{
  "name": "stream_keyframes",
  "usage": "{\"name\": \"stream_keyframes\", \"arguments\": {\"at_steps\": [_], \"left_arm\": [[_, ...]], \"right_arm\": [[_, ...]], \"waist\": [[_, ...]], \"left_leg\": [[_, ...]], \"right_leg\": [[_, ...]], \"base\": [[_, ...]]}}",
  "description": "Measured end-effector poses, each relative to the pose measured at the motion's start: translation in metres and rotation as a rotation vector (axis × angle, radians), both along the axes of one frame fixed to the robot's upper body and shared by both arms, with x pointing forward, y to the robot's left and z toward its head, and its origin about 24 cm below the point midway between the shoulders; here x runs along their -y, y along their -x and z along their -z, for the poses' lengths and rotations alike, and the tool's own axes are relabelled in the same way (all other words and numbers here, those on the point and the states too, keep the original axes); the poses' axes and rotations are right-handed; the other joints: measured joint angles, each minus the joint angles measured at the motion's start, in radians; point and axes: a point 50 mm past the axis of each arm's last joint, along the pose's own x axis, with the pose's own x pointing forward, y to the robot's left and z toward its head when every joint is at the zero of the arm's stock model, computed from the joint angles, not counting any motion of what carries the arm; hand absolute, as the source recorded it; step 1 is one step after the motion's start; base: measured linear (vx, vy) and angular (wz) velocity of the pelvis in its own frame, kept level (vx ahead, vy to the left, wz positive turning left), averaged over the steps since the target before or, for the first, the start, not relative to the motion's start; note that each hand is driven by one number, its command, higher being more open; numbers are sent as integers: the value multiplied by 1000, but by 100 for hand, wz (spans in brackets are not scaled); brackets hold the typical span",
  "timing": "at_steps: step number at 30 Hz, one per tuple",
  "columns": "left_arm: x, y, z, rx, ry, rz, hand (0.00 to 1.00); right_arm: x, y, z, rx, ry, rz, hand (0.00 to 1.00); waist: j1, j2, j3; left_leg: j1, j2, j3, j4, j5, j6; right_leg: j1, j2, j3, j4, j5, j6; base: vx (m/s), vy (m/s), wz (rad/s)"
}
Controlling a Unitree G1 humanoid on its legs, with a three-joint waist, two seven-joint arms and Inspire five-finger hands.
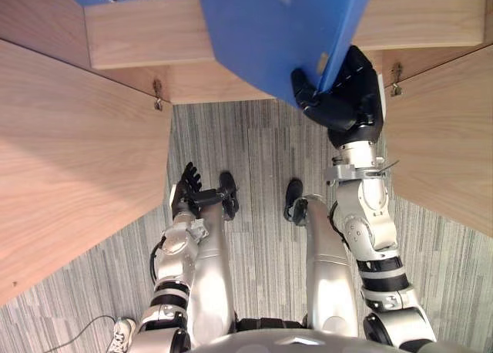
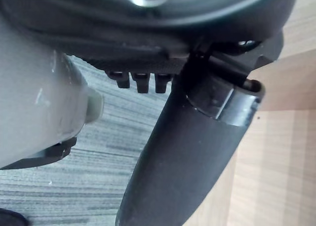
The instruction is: Walk over to the cabinet, pick up the folder, carry it to the office cabinet, place the folder inside the office cabinet, then close the office cabinet door
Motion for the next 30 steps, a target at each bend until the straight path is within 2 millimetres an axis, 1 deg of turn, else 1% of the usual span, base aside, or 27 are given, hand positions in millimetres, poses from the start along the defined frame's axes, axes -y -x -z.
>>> {"name": "stream_keyframes", "arguments": {"at_steps": [2, 6, 10, 12, 17, 21, 25, 30], "left_arm": [[-2, -2, -3, 16, 5, -13, 100], [-4, -9, -14, 57, 19, -39, 100], [-5, -12, -18, 72, 27, -56, 100], [-5, -13, -19, 76, 35, -65, 100], [-4, -13, -20, 77, 38, -69, 100], [-3, -14, -20, 78, 38, -65, 100], [4, -13, -18, 68, 56, -64, 100], [11, -13, -17, 64, 63, -52, 100]], "right_arm": [[0, -5, -3, -2, -51, -8, 0], [5, -18, -17, 16, -207, -25, 0], [10, -24, -30, 47, -367, -33, 0], [13, -27, -32, 51, -424, -36, 0], [13, -39, -40, 39, -604, -79, 0], [12, -40, -49, 74, -739, -129, 0], [12, -45, -57, 103, -892, -165, 0], [15, -51, -67, 121, -1010, -161, 0]], "waist": [[0, 0, 1], [5, 0, 3], [12, 0, 3], [18, 0, 3], [22, 0, 3], [23, 0, 3], [25, 0, 3], [25, -1, 3]], "left_leg": [[-27, 1, -4, 15, 0, 0], [-94, 5, -23, 55, 0, 0], [-123, 3, -28, 70, 0, 0], [-129, 3, -29, 71, 0, 0], [-131, 2, -31, 69, 0, 0], [-128, -1, -38, 61, 5, -3], [-101, -12, -40, 15, 29, -7], [-82, -22, -48, -33, 53, -17]], "right_leg": [[-27, 0, 0, 14, 0, 0], [-82, 0, -9, 48, -2, 0], [-107, -4, -11, 61, -2, 1], [-111, -4, -13, 61, -2, 1], [-112, -5, -16, 60, -2, 1], [-105, -7, -23, 54, -2, 1], [-80, -11, -32, 23, 5, -1], [-60, -15, -47, -9, 14, -9]], "base": [[-36, 14, 1], [-53, 42, 3], [-29, 66, 2], [-10, 65, 1], [14, 59, 1], [10, 55, 4], [11, 40, 10], [32, 27, 10]]}}
